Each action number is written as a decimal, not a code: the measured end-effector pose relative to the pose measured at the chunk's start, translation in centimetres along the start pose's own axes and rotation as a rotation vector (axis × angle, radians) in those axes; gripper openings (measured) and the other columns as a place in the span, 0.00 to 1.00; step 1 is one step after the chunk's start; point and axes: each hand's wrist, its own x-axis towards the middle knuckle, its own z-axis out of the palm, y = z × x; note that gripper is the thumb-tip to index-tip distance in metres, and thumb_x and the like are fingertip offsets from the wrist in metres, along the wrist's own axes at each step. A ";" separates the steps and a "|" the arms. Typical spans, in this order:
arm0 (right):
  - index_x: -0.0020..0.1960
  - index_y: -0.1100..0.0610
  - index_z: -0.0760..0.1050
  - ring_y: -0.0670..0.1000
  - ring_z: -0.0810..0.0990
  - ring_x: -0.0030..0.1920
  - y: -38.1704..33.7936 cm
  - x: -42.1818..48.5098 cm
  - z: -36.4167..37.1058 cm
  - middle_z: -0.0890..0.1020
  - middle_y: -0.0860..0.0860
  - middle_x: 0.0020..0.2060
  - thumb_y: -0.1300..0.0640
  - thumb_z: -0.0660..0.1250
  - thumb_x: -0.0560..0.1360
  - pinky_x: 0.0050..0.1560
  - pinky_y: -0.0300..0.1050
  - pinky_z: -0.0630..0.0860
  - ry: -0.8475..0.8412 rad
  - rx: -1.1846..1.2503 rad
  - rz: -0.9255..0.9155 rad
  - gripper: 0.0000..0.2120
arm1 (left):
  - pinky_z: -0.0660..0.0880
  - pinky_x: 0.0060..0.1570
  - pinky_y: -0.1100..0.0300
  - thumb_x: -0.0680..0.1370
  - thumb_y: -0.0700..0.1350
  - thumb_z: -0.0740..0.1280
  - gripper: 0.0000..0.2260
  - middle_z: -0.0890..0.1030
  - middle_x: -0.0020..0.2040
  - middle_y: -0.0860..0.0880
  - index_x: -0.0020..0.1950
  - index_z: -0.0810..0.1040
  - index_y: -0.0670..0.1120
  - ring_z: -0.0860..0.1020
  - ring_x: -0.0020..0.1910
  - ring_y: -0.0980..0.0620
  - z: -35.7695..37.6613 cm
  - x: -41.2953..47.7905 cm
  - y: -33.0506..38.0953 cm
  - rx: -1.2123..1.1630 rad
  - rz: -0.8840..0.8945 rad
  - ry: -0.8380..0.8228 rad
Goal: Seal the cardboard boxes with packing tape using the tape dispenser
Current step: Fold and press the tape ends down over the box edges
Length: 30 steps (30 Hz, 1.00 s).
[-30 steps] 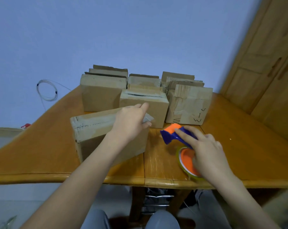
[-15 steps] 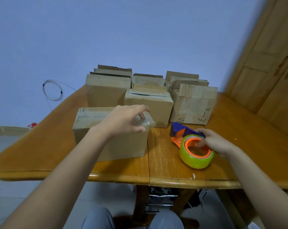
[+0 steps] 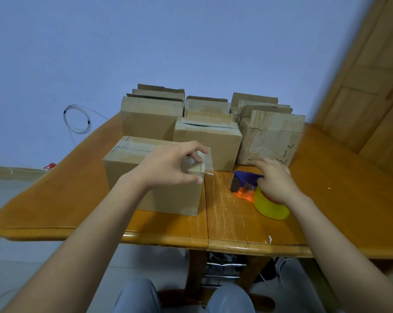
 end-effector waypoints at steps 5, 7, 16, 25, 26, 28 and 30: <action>0.65 0.53 0.74 0.44 0.67 0.66 -5.8 -2.1 -0.6 0.73 0.48 0.64 0.71 0.60 0.73 0.69 0.40 0.62 0.343 0.552 -0.238 0.24 | 0.76 0.55 0.51 0.71 0.55 0.70 0.21 0.81 0.55 0.57 0.63 0.75 0.55 0.77 0.55 0.59 0.3 -0.3 0.0 -0.031 0.038 0.043; 0.62 0.54 0.76 0.42 0.70 0.63 -7.5 -2.8 -0.3 0.76 0.48 0.60 0.70 0.60 0.72 0.66 0.32 0.63 0.406 0.682 -0.292 0.22 | 0.76 0.55 0.55 0.70 0.52 0.74 0.20 0.81 0.55 0.59 0.61 0.76 0.57 0.78 0.55 0.62 0.1 -0.6 -0.1 -0.087 0.055 0.049; 0.61 0.59 0.77 0.47 0.71 0.65 -10.1 -3.4 3.3 0.78 0.50 0.60 0.72 0.56 0.68 0.68 0.39 0.65 0.504 0.830 -0.376 0.25 | 0.75 0.54 0.62 0.66 0.64 0.68 0.25 0.80 0.56 0.60 0.59 0.78 0.55 0.76 0.58 0.63 -0.1 -1.8 -0.2 -0.141 0.060 0.070; 0.67 0.54 0.73 0.49 0.66 0.70 -10.2 -3.7 6.8 0.74 0.46 0.67 0.70 0.55 0.69 0.71 0.49 0.62 0.560 0.791 -0.376 0.29 | 0.77 0.52 0.61 0.75 0.52 0.67 0.12 0.85 0.45 0.53 0.52 0.81 0.45 0.82 0.48 0.58 -1.1 -0.5 -0.6 -0.410 -0.073 0.048; 0.69 0.53 0.70 0.49 0.64 0.71 -10.3 -3.9 7.2 0.72 0.44 0.68 0.68 0.54 0.70 0.72 0.50 0.61 0.554 0.784 -0.373 0.30 | 0.77 0.52 0.60 0.76 0.50 0.67 0.10 0.85 0.44 0.53 0.52 0.81 0.46 0.82 0.48 0.58 -1.3 -0.2 -0.6 -0.400 -0.084 0.057; 0.73 0.52 0.65 0.49 0.61 0.73 -10.5 -4.2 8.0 0.67 0.42 0.71 0.65 0.53 0.70 0.72 0.56 0.61 0.528 0.758 -0.359 0.32 | 0.77 0.52 0.56 0.78 0.46 0.67 0.06 0.85 0.43 0.54 0.51 0.81 0.47 0.82 0.47 0.58 -1.2 0.6 -0.8 -0.336 -0.102 0.096; 0.75 0.51 0.60 0.47 0.57 0.74 -10.5 -4.3 8.4 0.63 0.38 0.73 0.64 0.52 0.70 0.71 0.63 0.60 0.498 0.737 -0.349 0.33 | 0.77 0.52 0.55 0.79 0.45 0.67 0.05 0.82 0.47 0.55 0.53 0.80 0.48 0.79 0.49 0.58 -0.9 1.2 -1.0 -0.231 -0.104 0.106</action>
